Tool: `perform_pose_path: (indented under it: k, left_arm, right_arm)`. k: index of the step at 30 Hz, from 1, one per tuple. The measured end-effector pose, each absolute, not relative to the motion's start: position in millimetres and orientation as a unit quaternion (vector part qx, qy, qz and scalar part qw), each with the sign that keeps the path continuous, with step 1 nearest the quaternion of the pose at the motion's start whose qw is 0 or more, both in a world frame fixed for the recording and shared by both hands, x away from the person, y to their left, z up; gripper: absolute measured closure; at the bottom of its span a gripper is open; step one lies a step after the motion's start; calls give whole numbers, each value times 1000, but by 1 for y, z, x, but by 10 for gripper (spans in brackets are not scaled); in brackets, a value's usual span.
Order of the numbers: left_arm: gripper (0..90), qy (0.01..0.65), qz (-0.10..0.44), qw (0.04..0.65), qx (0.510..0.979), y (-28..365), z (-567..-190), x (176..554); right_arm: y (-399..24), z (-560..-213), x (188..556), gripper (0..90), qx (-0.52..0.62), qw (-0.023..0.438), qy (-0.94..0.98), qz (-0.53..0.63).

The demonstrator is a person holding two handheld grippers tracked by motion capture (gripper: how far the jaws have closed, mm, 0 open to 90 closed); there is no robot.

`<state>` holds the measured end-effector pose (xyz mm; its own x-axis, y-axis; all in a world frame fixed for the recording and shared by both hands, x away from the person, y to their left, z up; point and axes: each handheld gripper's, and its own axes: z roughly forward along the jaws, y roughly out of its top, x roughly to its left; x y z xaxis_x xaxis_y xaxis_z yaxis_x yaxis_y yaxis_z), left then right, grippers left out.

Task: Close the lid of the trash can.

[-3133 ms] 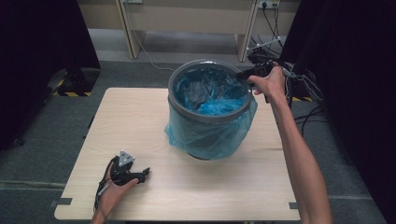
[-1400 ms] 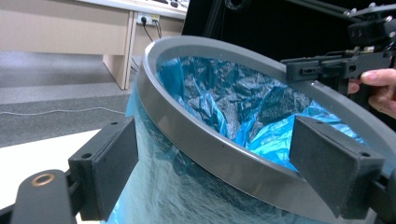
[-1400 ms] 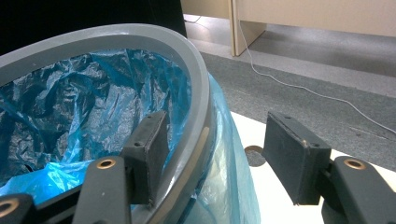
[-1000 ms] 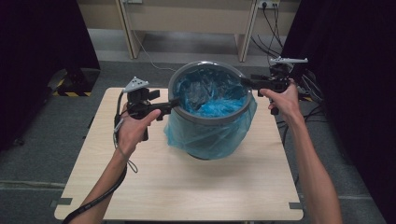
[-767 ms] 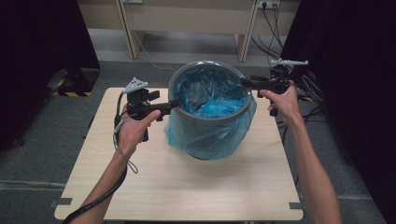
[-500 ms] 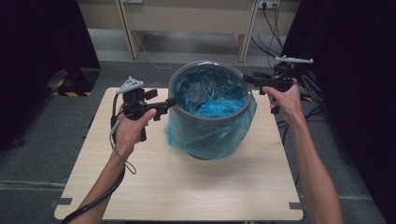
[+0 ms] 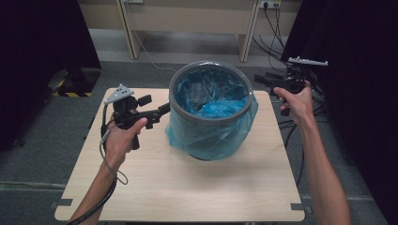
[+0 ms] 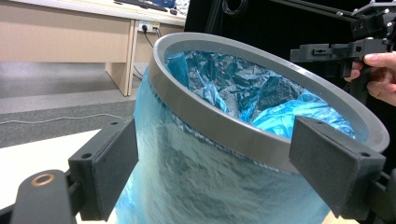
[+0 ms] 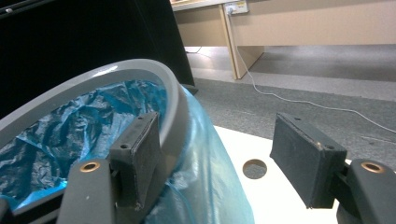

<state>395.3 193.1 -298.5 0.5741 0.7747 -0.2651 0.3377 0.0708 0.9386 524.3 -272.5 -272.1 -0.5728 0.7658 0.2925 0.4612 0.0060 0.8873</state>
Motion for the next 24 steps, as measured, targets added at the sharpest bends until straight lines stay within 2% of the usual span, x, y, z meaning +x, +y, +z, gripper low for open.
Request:
perform_pose_path:
  k: [11, 24]
  left_arm:
    - [148, 415, 179, 590, 669, 197, -320, 383]
    - [148, 415, 172, 573, 685, 203, -353, 379]
  right_arm:
    - [-287, -285, 519, 313, 452, 147, 695, 539]
    - [-294, -311, 505, 245, 465, 163, 699, 519]
